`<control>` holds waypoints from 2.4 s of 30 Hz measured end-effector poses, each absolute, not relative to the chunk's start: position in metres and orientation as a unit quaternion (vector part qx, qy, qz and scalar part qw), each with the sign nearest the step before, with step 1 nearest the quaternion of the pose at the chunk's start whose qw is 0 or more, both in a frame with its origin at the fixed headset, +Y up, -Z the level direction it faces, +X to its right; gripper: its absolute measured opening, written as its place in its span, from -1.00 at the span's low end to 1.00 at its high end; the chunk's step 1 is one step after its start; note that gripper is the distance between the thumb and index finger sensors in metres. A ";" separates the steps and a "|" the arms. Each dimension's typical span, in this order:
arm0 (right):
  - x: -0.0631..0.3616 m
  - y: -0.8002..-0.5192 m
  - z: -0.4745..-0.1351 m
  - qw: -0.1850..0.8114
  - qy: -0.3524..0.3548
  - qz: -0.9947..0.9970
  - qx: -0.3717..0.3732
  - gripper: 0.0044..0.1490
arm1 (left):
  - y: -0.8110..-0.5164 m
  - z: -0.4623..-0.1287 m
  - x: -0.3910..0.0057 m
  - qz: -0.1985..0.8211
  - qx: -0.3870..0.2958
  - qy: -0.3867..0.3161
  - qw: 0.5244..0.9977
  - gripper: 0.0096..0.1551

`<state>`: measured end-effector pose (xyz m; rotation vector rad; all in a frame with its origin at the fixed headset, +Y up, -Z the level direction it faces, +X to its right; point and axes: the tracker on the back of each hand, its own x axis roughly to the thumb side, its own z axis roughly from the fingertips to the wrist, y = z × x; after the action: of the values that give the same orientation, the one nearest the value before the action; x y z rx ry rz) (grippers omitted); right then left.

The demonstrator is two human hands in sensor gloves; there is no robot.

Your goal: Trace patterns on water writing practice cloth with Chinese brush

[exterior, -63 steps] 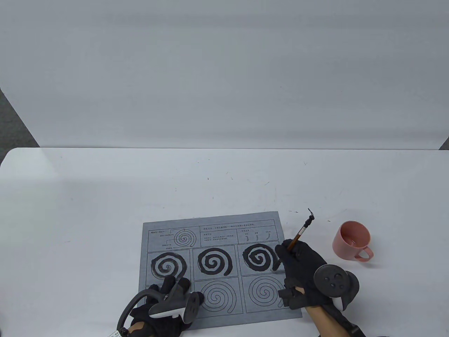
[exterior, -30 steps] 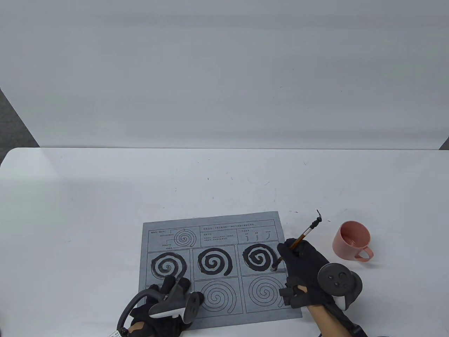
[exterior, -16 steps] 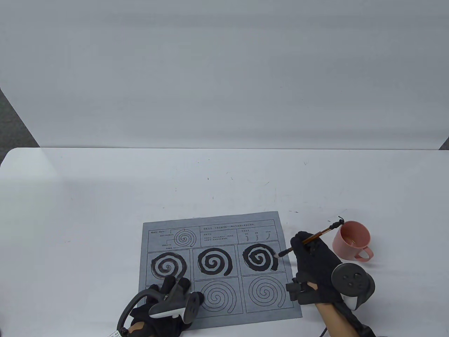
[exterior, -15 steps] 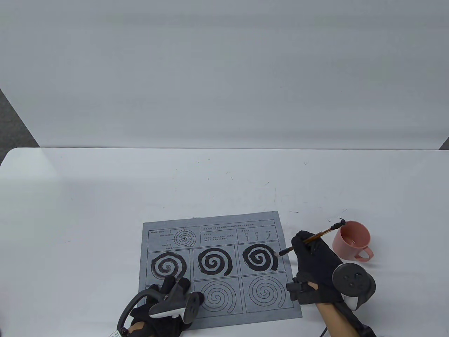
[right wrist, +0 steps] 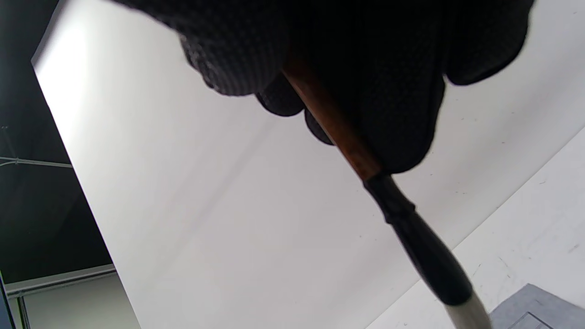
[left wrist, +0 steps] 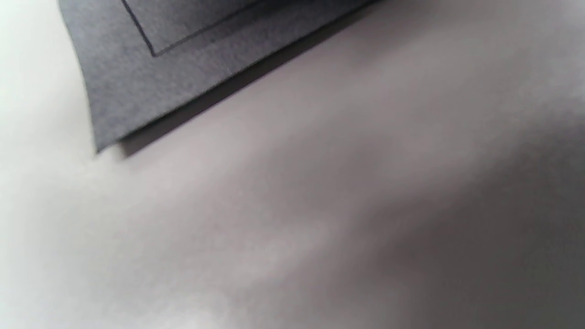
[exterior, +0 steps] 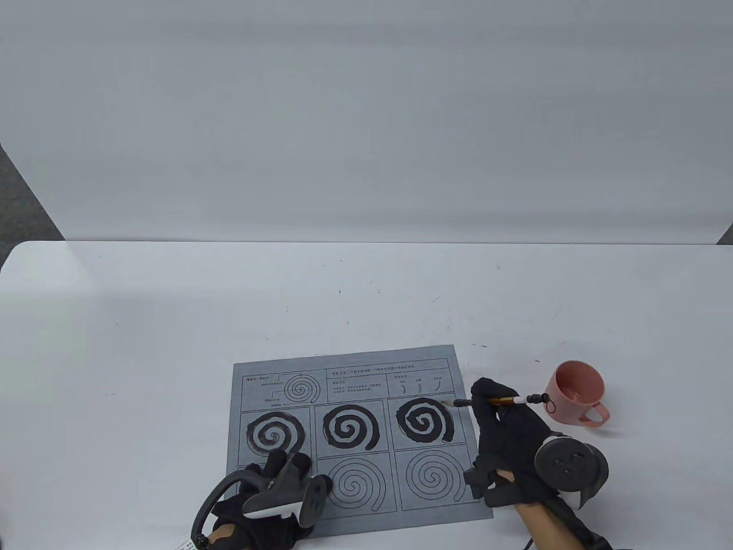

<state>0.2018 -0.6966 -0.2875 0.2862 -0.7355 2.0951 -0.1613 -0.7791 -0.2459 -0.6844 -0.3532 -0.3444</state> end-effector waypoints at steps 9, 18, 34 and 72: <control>0.193 -0.694 -0.284 0.391 -0.301 0.857 0.152 -0.54 | -0.759 -0.249 -0.178 -0.172 -0.294 -0.126 0.932 -0.06; 0.184 -0.693 -0.280 0.360 -0.305 0.863 0.180 -0.53 | -0.743 -0.257 -0.218 -0.140 -0.288 -0.029 0.947 0.01; 0.235 -0.647 -0.267 0.421 -0.406 0.801 0.124 -0.54 | -0.765 -0.271 -0.236 -0.120 -0.350 0.002 0.929 0.23; 0.315 -0.689 -0.281 0.423 -0.191 0.852 -0.245 -0.20 | -0.790 -0.285 -0.217 -0.105 -0.338 -0.047 0.934 0.19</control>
<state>0.3147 -0.6891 -0.2811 -0.6128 -0.4769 2.1316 -0.2173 -0.7898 -0.2854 -0.6912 -0.0951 -0.2141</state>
